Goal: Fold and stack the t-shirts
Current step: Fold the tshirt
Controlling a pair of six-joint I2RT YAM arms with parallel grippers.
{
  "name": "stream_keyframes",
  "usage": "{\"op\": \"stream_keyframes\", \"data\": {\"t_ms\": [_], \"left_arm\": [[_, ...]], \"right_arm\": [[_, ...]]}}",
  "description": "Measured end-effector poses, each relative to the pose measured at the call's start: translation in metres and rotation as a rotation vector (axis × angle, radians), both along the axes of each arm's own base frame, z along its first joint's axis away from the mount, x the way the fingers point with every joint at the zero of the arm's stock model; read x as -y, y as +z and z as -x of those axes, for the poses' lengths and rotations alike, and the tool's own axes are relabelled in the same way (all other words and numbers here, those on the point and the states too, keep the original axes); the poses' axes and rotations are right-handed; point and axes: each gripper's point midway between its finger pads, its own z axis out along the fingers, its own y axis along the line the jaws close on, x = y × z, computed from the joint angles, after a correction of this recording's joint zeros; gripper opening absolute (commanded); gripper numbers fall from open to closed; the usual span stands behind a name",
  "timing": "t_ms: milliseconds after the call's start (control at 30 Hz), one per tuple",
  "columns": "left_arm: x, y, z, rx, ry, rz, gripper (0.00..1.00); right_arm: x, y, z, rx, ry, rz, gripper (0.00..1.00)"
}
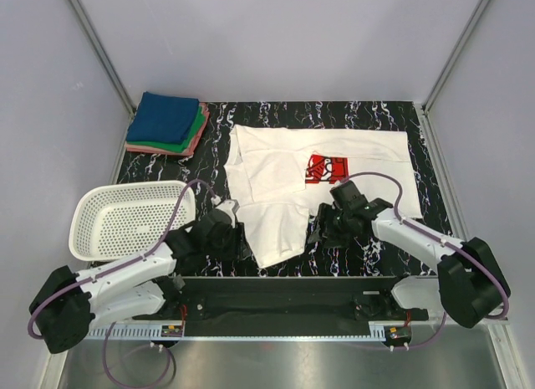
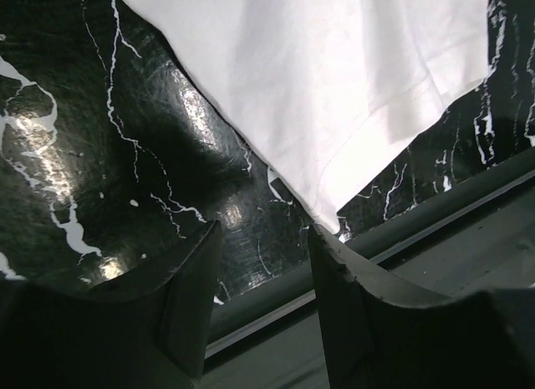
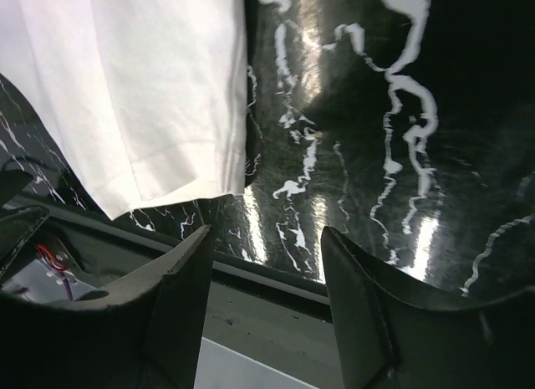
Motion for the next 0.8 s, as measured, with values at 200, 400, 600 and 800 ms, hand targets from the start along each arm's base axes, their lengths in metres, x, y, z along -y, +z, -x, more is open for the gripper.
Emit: {"op": "stream_keyframes", "data": {"t_ms": [200, 400, 600, 800], "left_arm": [[0.008, -0.009, 0.006, -0.010, 0.035, 0.071, 0.53], [0.022, -0.008, 0.007, -0.014, 0.058, 0.146, 0.54], [0.030, -0.022, 0.011, -0.044, 0.068, 0.120, 0.53], [0.033, -0.028, 0.015, -0.047, 0.088, 0.092, 0.32]], "right_arm": [[-0.022, -0.018, 0.008, -0.007, 0.060, -0.020, 0.61], [-0.027, -0.023, 0.000, 0.014, 0.040, -0.041, 0.61], [-0.034, -0.025, -0.009, 0.034, 0.026, -0.062, 0.58], [-0.035, -0.033, -0.010, 0.014, 0.020, -0.054, 0.31]]}}
